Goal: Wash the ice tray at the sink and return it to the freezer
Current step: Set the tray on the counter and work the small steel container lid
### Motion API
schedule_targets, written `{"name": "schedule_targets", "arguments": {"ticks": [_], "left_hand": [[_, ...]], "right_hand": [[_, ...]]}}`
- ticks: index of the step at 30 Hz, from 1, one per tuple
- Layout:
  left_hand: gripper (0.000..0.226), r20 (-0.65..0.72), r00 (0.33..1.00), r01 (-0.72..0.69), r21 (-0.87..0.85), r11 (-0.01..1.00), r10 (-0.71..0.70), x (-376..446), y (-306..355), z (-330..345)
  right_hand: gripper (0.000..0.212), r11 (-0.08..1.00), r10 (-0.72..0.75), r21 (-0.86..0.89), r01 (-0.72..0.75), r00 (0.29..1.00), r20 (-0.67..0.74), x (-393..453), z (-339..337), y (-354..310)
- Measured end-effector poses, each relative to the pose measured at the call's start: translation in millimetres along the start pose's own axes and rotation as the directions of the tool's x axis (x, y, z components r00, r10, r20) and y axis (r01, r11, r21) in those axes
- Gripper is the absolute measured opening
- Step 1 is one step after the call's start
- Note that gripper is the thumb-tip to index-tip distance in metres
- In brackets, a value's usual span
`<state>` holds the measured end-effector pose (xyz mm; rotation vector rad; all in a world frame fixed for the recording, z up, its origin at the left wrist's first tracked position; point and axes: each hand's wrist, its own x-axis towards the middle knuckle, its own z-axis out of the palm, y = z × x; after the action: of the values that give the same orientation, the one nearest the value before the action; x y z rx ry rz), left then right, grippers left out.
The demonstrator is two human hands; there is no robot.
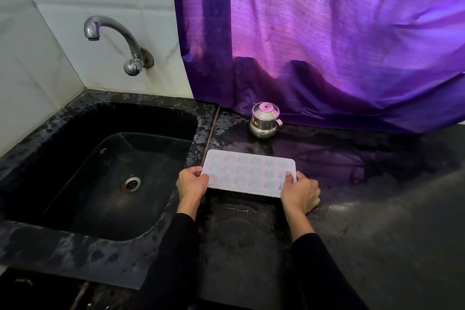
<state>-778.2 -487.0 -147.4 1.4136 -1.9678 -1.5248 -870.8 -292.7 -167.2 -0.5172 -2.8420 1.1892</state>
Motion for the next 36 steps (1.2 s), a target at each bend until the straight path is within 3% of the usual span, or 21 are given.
{"name": "schedule_targets", "arguments": {"ticks": [3,6,11,18,21,26,36], "left_hand": [[0.042,-0.058,0.990,-0.126,0.073,0.989,0.131,-4.4,13.7,1.0],[0.040,-0.064,0.965,-0.252,0.034,0.967,0.254,-5.0,32.5,11.8],[0.040,0.120,0.927,-0.358,0.009,0.934,0.355,-12.3,68.6,53.8],[0.049,0.293,0.904,-0.337,0.041,0.941,0.311,-3.7,99.2,98.0],[0.048,0.304,0.901,-0.340,0.052,0.939,0.309,2.2,101.2,104.8],[0.051,0.317,0.902,-0.326,0.053,0.944,0.293,3.7,94.7,109.6],[0.052,0.332,0.879,-0.368,0.019,0.930,0.341,-10.1,96.3,98.4]], "right_hand": [[0.044,0.996,-0.042,0.079,0.048,0.997,-0.069,2.8,-1.7,-8.5],[0.044,0.972,-0.102,0.207,0.109,0.994,-0.043,15.5,-3.4,-24.8],[0.048,0.906,-0.202,0.402,0.129,0.969,0.144,42.8,-1.7,-65.6],[0.066,0.924,-0.221,0.363,0.118,0.940,0.258,72.6,10.8,-109.2],[0.048,0.946,-0.233,0.290,0.145,0.925,0.299,87.0,19.9,-111.5],[0.021,0.935,-0.178,0.339,0.101,0.962,0.206,92.1,30.8,-105.3],[0.025,0.872,-0.074,0.487,0.052,0.997,0.026,62.9,22.7,-92.1]]}}
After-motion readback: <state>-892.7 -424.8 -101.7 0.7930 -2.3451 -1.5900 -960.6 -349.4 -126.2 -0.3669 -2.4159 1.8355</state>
